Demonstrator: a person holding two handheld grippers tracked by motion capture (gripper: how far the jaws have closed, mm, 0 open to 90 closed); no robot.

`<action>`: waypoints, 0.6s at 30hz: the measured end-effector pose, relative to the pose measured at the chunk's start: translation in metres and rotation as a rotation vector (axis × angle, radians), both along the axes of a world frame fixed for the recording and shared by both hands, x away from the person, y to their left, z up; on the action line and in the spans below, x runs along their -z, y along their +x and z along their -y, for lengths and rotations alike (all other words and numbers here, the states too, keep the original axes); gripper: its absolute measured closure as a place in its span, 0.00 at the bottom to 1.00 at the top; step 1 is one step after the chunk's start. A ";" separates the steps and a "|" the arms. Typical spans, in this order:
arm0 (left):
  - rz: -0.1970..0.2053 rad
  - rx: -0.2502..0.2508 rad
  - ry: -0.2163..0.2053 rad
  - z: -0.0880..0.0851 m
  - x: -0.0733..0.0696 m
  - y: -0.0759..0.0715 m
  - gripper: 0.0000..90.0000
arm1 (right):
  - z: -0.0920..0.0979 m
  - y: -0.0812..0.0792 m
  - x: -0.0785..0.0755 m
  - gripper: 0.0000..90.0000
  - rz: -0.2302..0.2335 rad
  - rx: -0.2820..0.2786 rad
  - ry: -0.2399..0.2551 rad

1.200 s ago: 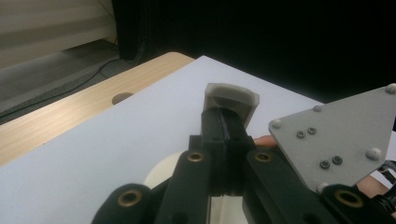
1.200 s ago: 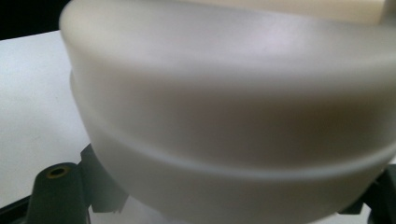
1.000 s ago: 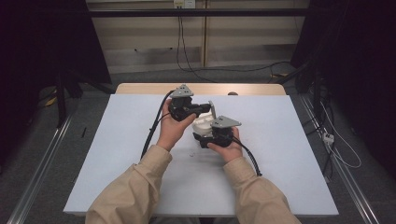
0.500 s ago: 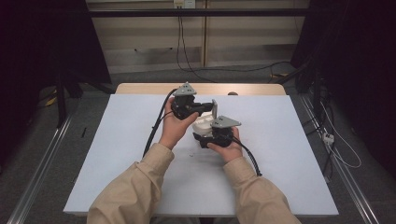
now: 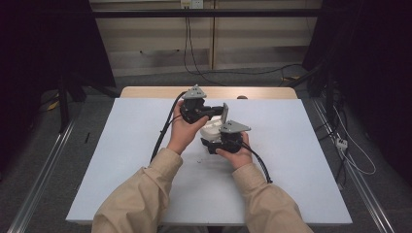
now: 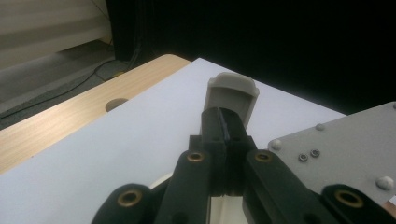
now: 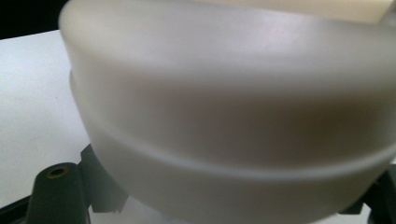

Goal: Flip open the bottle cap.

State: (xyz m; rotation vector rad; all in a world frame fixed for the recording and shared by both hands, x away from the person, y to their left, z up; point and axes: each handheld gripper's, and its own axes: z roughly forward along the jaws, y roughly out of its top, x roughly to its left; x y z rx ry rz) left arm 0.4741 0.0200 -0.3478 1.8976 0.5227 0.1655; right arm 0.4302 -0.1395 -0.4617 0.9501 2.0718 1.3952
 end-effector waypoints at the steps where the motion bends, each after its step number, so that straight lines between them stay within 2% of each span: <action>1: -0.001 0.000 -0.001 0.001 0.000 0.000 1.00 | 0.000 0.000 0.000 0.20 0.000 0.000 0.000; 11: -0.004 0.004 0.001 0.004 0.000 0.002 1.00 | 0.000 0.000 0.000 0.20 -0.001 0.000 0.000; 18: -0.001 0.004 0.019 0.006 0.002 0.004 1.00 | 0.000 0.000 0.000 0.20 -0.001 0.000 0.000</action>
